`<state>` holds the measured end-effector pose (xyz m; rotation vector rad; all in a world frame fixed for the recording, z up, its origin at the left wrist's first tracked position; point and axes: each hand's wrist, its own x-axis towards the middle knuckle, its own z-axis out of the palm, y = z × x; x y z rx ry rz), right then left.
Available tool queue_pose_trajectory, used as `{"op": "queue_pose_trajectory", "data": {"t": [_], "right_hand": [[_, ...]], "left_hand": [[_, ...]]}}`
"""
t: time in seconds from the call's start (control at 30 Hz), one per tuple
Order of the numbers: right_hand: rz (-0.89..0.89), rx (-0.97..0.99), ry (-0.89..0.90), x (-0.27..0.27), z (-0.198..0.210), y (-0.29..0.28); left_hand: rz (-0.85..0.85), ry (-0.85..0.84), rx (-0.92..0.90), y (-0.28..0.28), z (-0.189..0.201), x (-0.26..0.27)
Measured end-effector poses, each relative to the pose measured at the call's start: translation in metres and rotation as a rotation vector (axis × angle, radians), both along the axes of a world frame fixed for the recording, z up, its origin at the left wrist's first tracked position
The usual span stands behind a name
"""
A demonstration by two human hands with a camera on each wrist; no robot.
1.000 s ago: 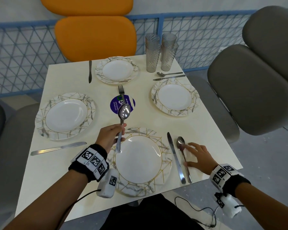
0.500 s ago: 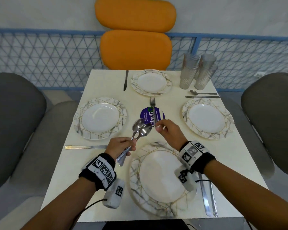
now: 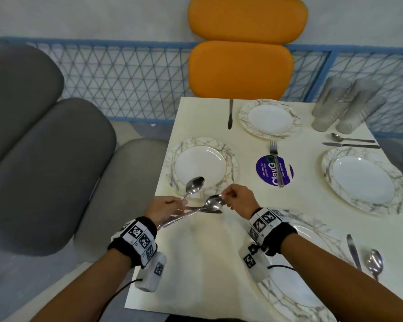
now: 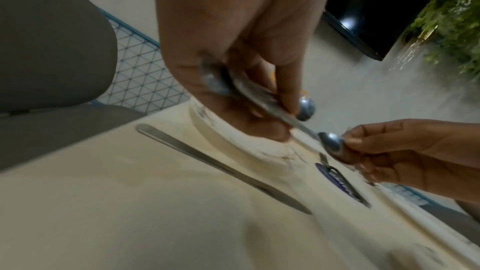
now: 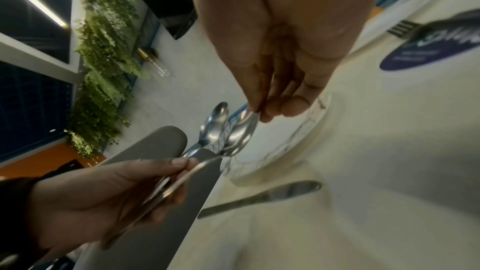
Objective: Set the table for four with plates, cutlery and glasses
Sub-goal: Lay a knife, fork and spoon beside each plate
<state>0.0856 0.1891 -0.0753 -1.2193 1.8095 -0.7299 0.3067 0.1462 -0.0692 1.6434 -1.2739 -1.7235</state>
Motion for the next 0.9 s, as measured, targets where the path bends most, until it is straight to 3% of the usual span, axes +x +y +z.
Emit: {"op": "queue_pose_trajectory", "data": {"t": [0.13, 0.33, 0.43, 0.5, 0.63, 0.77, 0.9], "right_hand": [[-0.069, 0.096, -0.015, 0.019, -0.020, 0.006], [-0.151, 0.177, 0.100, 0.041, -0.037, 0.019], [0.082, 0.120, 0.472, 0.045, -0.038, 0.028], [0.219, -0.115, 0.688, 0.051, -0.040, 0.032], [0.535, -0.458, 0.754, 0.073, -0.054, 0.036], [0.747, -0.420, 0.828, 0.097, -0.065, 0.035], [0.757, -0.354, 0.874, 0.109, -0.075, 0.030]], "left_hand": [[0.351, -0.036, -0.145, -0.021, -0.010, 0.039], [0.471, -0.044, -0.212, -0.038, -0.019, 0.080], [0.502, -0.017, -0.218, -0.037, -0.025, 0.089], [0.516, -0.014, -0.207, -0.037, -0.029, 0.095], [0.522, -0.015, -0.192, -0.038, -0.035, 0.100], [0.501, 0.013, -0.198, -0.039, -0.033, 0.101], [0.484, 0.022, -0.206, -0.039, -0.031, 0.102]]}}
